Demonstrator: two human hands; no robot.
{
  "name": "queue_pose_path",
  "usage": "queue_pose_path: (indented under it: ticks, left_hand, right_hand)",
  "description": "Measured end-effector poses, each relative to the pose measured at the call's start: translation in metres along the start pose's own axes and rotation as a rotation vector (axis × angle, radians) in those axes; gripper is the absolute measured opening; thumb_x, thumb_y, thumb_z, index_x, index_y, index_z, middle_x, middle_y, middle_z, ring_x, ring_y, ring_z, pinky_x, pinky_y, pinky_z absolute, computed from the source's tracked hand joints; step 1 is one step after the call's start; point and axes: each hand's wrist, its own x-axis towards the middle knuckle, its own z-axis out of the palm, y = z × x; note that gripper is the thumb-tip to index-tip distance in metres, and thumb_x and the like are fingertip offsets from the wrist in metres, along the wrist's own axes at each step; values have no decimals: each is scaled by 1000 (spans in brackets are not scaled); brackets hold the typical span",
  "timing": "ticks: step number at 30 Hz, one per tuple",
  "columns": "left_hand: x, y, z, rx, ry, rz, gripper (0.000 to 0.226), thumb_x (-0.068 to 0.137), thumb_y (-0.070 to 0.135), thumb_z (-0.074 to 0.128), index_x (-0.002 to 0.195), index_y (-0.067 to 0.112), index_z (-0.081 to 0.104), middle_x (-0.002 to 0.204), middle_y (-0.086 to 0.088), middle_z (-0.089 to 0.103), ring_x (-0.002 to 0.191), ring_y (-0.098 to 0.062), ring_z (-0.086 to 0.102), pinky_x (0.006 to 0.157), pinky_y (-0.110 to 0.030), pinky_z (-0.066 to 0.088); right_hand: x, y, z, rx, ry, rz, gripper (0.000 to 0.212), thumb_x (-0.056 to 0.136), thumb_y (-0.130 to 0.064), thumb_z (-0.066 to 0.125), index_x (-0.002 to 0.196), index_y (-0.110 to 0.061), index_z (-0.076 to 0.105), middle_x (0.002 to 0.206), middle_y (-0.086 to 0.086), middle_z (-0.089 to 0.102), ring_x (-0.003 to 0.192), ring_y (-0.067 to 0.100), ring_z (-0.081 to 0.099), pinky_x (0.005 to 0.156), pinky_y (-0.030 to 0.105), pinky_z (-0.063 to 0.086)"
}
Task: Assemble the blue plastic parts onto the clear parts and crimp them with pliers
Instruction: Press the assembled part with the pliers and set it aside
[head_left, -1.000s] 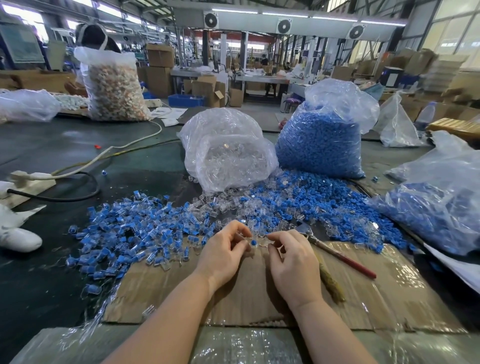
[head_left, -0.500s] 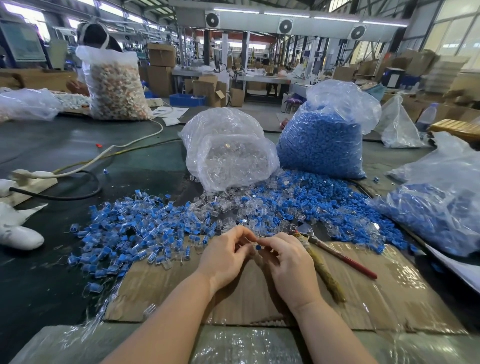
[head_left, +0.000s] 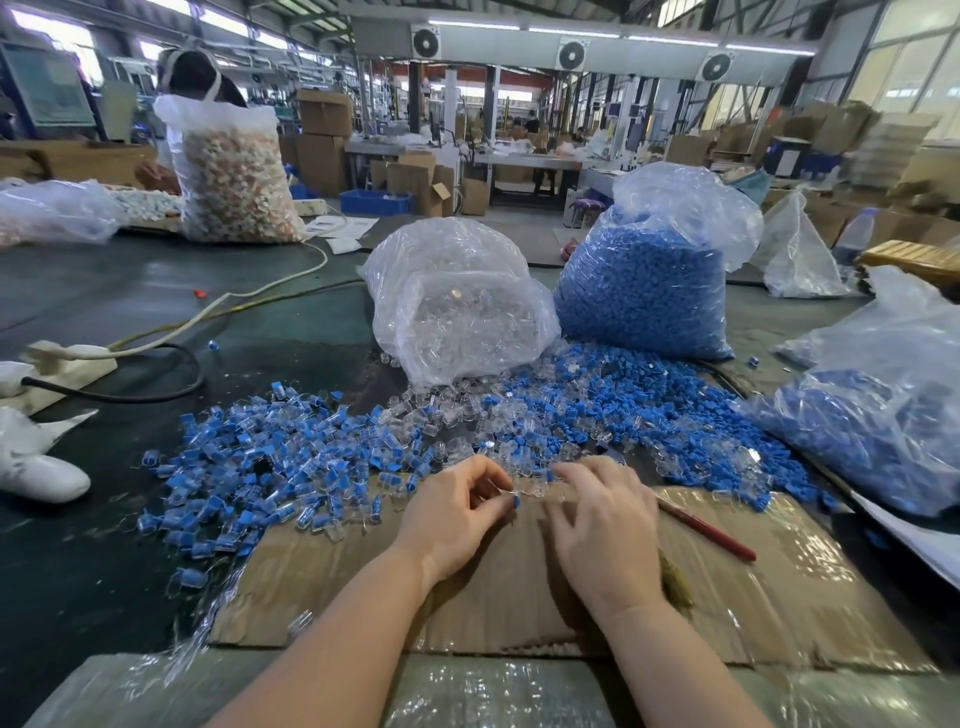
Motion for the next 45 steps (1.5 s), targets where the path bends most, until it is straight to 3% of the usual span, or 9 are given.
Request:
queue_pose_path:
  ticks: [6,12,16,20,23,28,31,35,45]
  left_hand:
    - [1,-1,-1,40,0,4,10,87,21,63,87,30,58,83,8,65,78,-9,60,76,-23,50]
    - [1,2,-2,-26,-2,-41,10,87,17,62,87,26,59,84,4,64,79,-12,59,73,-17,47]
    - [3,7,-5,-173,47,-110,10,86,12,63,86,21,60,83,0,64,76,-8,59,65,-8,45]
    - [5,14,-1,-380,113,-216,9,85,8,64,88,16,62,84,-5,66,77,-11,62,60,-10,47]
    - [7,19,0,-489,175,-297,8,84,7,65,87,13,63,81,-7,67,67,-9,62,56,-13,47]
    - [8,22,-6,-613,237,-418,6,84,4,65,87,9,65,78,-9,68,57,-12,64,50,-20,50]
    - [8,22,-7,-614,266,-451,6,83,3,65,85,9,65,80,-12,69,63,-17,64,55,-26,53]
    - [7,24,-7,-627,261,-477,6,84,3,65,86,9,65,78,-10,68,53,-11,62,47,-22,48]
    - [8,27,-8,-549,297,-473,8,85,5,64,83,13,65,79,-8,67,68,-16,60,60,-26,50]
  right_hand:
    - [3,35,-20,-401,-467,500,76,88,-68,19,149,-22,9,154,8,20,140,29,20,110,57,15]
    - [1,34,-31,-524,-374,307,52,95,-54,26,126,-16,43,126,8,47,116,25,44,92,37,43]
    - [8,25,-40,-440,-404,284,41,97,-48,29,111,-14,48,116,9,49,108,25,46,88,37,47]
    - [14,14,-48,-37,-484,221,41,98,-45,33,95,-11,56,91,1,60,85,17,54,76,31,46]
    - [13,-1,-54,404,-599,328,41,97,-38,41,78,-5,57,55,-7,46,51,10,41,56,27,35]
    - [13,-5,-61,495,-768,427,39,94,-50,42,107,-16,56,105,4,64,99,24,62,91,43,48]
    - [14,-6,-67,606,-879,452,24,86,-31,61,106,-19,55,101,12,69,91,25,68,86,49,53]
    - [14,-5,-69,651,-942,496,26,82,-2,53,107,-8,52,107,27,64,90,34,66,85,51,50]
    - [14,-9,-68,587,-963,460,29,79,1,44,107,-2,52,92,15,56,79,24,55,69,35,44]
